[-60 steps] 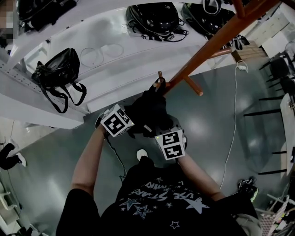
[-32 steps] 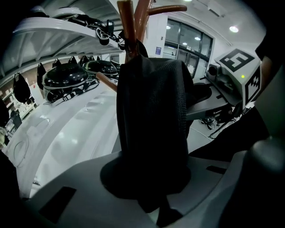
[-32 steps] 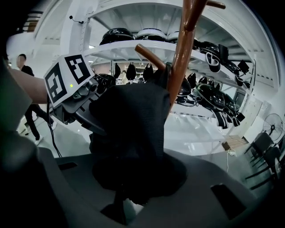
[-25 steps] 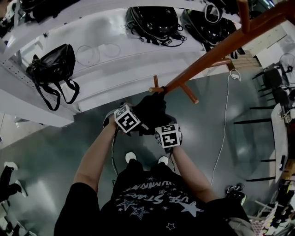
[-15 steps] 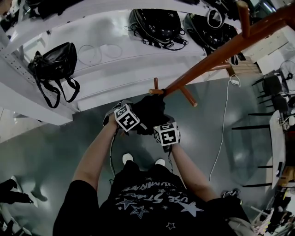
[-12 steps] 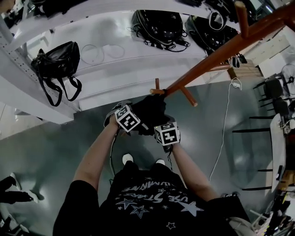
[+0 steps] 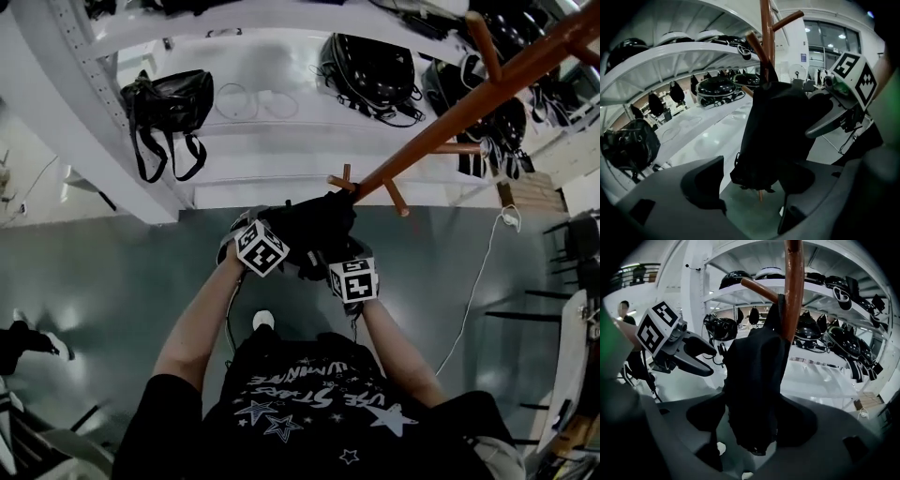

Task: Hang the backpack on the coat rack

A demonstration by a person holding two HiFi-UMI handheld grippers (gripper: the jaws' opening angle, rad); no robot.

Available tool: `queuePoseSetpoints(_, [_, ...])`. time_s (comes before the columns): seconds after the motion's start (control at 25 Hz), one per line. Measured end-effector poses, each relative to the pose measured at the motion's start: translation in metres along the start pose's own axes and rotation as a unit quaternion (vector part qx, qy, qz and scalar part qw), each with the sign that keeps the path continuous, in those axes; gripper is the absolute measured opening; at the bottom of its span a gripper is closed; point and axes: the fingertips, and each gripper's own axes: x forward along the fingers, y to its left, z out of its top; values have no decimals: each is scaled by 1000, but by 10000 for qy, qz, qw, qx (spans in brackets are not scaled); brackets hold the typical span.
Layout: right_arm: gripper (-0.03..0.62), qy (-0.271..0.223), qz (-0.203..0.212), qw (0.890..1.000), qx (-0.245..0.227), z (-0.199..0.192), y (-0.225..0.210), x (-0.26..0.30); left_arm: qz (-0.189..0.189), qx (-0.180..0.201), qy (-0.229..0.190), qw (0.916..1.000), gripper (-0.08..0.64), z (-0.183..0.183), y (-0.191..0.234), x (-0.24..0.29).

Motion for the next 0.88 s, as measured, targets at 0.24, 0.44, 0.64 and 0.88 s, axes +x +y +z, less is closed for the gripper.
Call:
queuePoseSetpoints(0.24, [319,-288,439,9981,-337,4,3,-21,754,-931,-332,9922,342,-2,-8,-47])
queuePoseSetpoints(0.44, [317,-617,763,9935,-569,4,-5,-50,1329,-1549,-670,9767,285,9,-30,-76])
queuePoseSetpoints(0.64, [245,-889,1186,9878,-484,2,-30,-80,2049,-2092,-838,9525,145,20,-66,-99])
queuePoseSetpoints(0.88, [139,-1216,1650,9761,-715,-2,-55,-117,3090,-2482,-1110,9114,36,34,-120,-133])
